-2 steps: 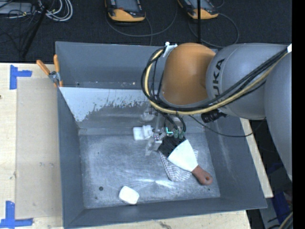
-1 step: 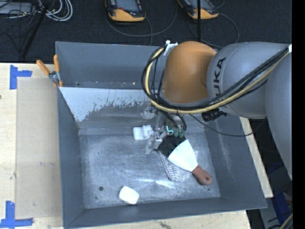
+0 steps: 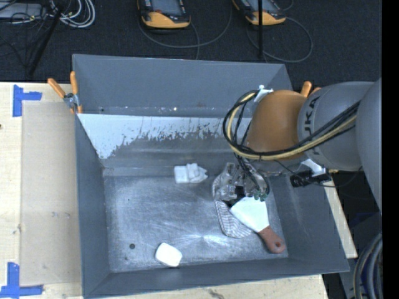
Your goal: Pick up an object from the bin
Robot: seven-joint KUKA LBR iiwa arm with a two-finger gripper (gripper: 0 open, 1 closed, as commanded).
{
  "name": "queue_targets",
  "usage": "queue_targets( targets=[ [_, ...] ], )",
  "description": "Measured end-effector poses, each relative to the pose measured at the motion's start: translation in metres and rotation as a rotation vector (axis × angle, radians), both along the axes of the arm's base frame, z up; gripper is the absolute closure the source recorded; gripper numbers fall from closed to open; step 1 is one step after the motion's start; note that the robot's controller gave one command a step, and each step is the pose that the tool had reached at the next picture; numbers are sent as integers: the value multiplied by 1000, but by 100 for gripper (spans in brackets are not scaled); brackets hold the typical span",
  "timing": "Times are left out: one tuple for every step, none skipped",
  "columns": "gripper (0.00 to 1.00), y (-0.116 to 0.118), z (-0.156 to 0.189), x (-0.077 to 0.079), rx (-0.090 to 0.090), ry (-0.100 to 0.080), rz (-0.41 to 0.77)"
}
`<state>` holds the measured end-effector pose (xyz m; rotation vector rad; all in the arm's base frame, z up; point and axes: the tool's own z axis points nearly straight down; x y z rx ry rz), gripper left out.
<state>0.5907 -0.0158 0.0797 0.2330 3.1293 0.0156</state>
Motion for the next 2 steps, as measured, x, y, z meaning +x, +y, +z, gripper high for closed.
queue_targets(
  targets=[
    [0,-4,0,4,-9,-21,-3],
    [100,-3,-1,-3,-5,11,-3]
  ],
)
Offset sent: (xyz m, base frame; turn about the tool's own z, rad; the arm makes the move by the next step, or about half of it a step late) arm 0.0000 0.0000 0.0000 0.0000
